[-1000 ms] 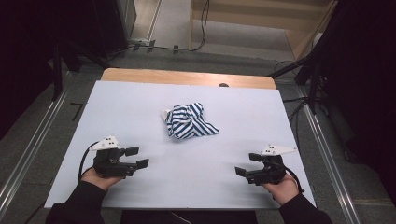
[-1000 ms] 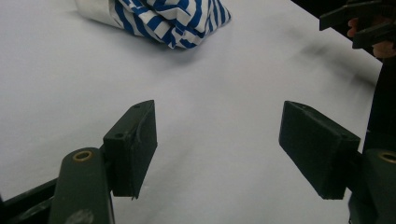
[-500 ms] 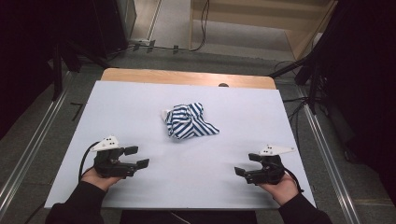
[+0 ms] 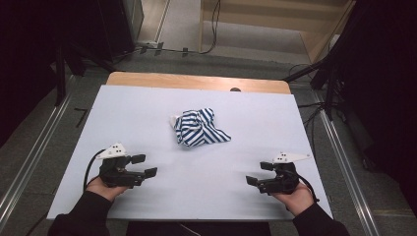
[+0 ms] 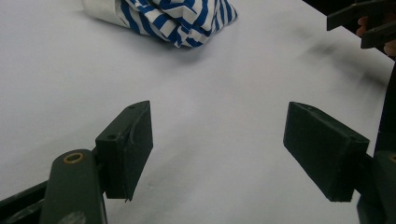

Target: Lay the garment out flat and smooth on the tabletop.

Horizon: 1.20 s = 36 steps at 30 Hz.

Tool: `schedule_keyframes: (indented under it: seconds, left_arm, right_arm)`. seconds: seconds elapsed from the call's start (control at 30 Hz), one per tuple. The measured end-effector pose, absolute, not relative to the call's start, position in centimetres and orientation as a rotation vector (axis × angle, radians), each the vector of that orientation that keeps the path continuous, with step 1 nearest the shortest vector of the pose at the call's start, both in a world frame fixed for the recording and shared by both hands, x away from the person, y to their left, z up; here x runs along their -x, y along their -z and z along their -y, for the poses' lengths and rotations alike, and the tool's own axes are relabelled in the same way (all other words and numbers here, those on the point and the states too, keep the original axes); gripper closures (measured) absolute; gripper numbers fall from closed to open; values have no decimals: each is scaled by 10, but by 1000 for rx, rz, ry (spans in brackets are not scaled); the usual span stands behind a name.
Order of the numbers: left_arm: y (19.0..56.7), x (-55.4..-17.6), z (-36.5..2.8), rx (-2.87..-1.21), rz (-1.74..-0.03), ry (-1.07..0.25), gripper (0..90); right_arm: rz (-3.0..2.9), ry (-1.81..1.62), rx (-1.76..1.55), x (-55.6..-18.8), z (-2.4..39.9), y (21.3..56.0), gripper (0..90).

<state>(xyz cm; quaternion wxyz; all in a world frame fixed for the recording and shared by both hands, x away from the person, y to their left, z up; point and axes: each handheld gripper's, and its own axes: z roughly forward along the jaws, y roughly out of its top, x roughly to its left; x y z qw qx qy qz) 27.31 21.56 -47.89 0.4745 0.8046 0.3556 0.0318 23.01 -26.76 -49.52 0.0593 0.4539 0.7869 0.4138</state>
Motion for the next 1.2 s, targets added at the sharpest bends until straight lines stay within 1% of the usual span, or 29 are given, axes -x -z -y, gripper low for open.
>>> schedule_keyframes:
  seconds: [0.53,0.77,1.2]
  left_arm:
    - [479,-273,-216,-1966,-871,-73,247]
    - [478,-274,-215,-1968,-883,-46,248]
    - [476,-275,-213,-1973,-874,-35,257]
  right_arm:
    - [-2380,-1251,-1397,-233,267,495,124]
    - [-2370,-1265,-1405,-234,265,492,124]
    - [-2329,-1313,-1382,-252,249,480,138]
